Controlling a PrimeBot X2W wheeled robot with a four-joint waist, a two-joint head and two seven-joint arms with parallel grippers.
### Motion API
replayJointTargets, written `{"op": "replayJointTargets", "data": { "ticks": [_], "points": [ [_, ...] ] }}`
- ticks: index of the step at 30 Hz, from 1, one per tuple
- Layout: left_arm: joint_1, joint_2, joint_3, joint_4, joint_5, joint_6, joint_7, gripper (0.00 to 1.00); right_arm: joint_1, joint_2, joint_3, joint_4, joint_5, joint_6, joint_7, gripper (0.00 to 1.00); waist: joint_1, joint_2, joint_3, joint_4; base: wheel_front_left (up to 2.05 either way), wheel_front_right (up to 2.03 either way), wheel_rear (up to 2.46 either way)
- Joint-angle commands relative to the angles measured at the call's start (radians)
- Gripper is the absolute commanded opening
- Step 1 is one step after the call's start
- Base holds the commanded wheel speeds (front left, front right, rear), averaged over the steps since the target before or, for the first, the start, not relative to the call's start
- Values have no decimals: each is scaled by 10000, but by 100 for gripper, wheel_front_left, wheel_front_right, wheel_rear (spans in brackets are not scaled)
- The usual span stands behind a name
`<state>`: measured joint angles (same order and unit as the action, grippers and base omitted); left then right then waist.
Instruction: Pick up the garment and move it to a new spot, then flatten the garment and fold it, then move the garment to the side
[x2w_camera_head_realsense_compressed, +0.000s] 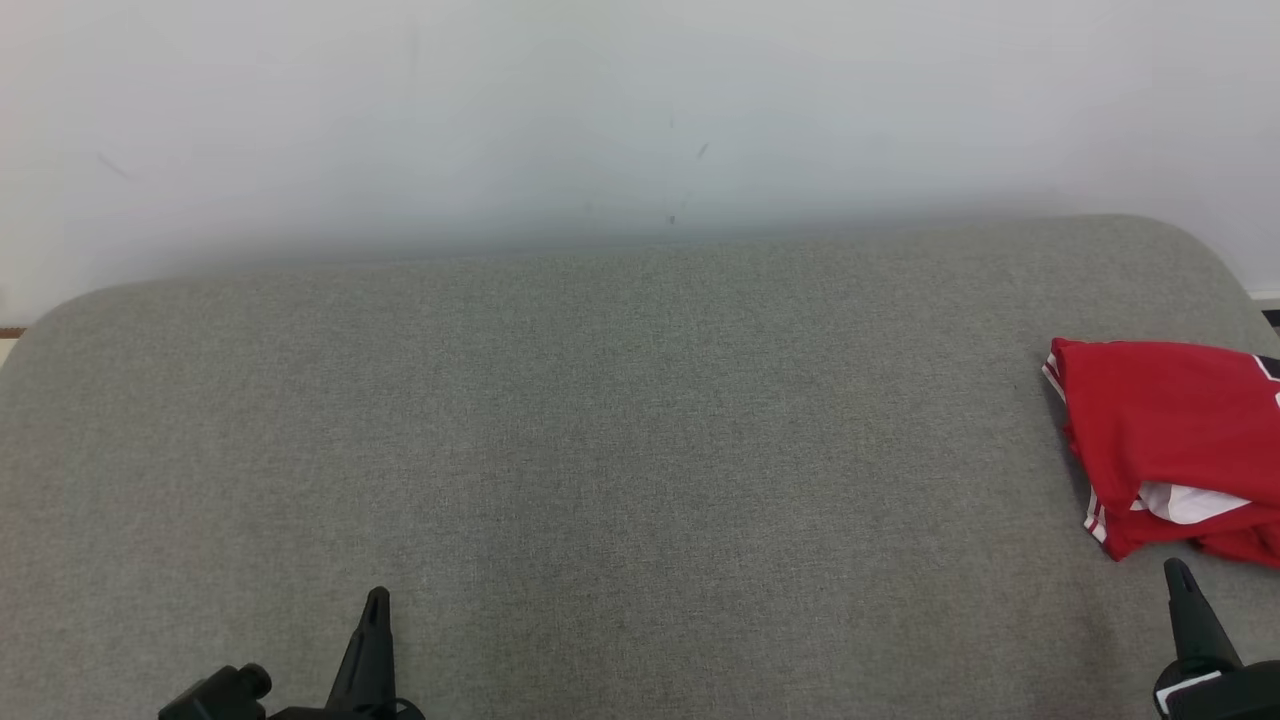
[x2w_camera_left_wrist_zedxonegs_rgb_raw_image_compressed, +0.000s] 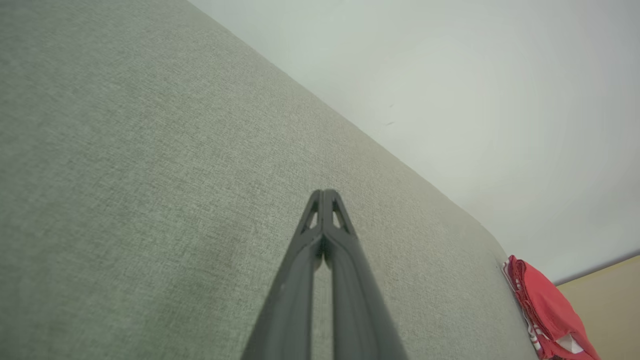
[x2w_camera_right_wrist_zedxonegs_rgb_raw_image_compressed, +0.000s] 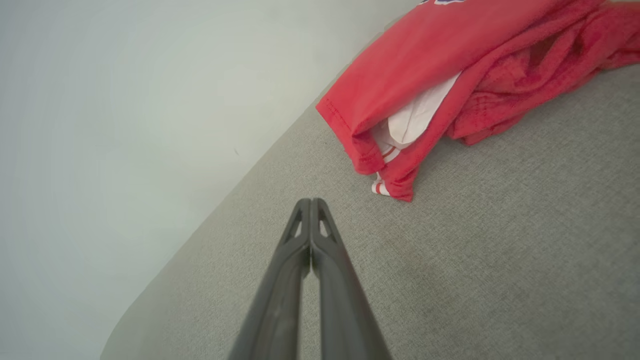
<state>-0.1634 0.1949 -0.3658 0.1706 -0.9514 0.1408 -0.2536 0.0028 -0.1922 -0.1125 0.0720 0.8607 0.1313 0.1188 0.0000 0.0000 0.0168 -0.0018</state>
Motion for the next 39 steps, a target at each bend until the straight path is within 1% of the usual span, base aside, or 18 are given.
{"op": "replayJointTargets", "data": {
  "ticks": [1, 19, 39],
  "points": [
    [-259, 22, 21, -15, -207, -74, -54, 0, -253, -121, -136, -44, 247, -3, 66, 0, 0, 0, 0, 0, 0, 0, 0],
    [-627, -386, -158, 633, -2393, -825, -64, 0, -632, -119, -1288, 795, 2458, -4, 931, 0, 0, 0, -18, 0, 0, 0, 0],
    [-973, -774, -324, 1241, -4383, -1515, -82, 0, -1006, -50, -2453, 1583, 4401, -4, 1802, 0, 0, 0, -37, 0, 0, 0, 0]
  ]
}}
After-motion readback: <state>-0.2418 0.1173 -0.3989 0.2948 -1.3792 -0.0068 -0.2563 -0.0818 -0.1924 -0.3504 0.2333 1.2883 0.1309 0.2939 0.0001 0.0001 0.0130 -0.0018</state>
